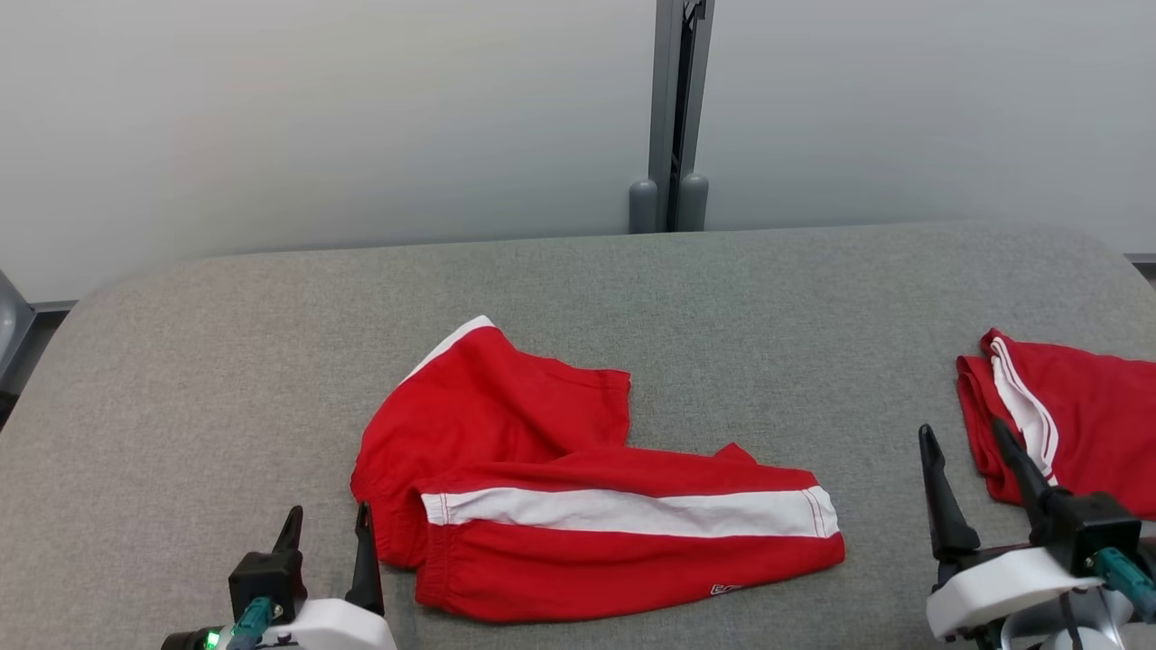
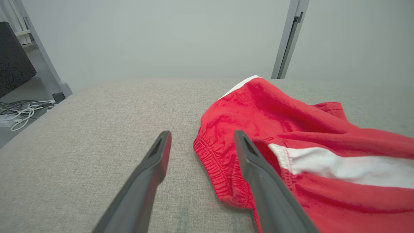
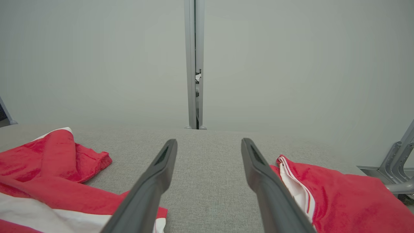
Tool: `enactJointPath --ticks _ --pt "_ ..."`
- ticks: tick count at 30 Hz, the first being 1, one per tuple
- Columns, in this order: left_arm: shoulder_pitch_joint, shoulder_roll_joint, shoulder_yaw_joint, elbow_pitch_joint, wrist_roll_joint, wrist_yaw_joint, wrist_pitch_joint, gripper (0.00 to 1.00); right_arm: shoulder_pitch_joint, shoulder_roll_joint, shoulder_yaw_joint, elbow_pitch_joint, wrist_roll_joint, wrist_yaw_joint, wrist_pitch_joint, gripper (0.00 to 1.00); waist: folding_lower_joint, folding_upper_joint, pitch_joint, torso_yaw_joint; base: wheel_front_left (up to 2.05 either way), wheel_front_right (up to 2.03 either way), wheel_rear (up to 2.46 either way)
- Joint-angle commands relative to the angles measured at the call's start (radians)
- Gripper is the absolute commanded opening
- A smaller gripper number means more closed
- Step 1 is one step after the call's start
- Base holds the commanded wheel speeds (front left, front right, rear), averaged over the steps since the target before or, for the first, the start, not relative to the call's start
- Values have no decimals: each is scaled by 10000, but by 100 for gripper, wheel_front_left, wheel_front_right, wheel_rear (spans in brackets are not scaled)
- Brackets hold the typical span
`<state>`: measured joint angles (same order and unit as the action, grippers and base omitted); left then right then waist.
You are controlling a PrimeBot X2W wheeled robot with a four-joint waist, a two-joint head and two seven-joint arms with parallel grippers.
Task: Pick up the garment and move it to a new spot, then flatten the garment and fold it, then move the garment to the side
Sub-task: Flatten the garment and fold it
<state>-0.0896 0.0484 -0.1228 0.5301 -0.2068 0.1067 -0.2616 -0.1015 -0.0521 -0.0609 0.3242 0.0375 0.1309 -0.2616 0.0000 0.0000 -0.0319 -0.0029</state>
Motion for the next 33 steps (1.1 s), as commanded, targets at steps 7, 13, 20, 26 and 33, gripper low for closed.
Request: enactJointPath --ticks 7,13,20,26,33 --pt "679 48 172 -460 531 44 -44 100 586 -11 298 -32 405 -4 -44 100 0 0 -317 -25 0 0 0" --pt "946 48 131 -569 535 23 -44 100 825 -13 407 152 702 -4 -44 100 0 0 -420 13 0 0 0" --pt "735 45 -139 -577 245 -164 -44 100 720 -12 428 199 781 -4 -44 100 0 0 -257 69 0 0 0" --pt "260 51 -998 -392 -865 -846 -44 100 524 -13 599 298 884 -4 -44 100 0 0 191 22 0 0 0" --pt "-205 52 -1627 110 -2108 -1144 -44 100 437 -17 710 367 891 -4 -44 100 0 0 484 -132 0 0 0"
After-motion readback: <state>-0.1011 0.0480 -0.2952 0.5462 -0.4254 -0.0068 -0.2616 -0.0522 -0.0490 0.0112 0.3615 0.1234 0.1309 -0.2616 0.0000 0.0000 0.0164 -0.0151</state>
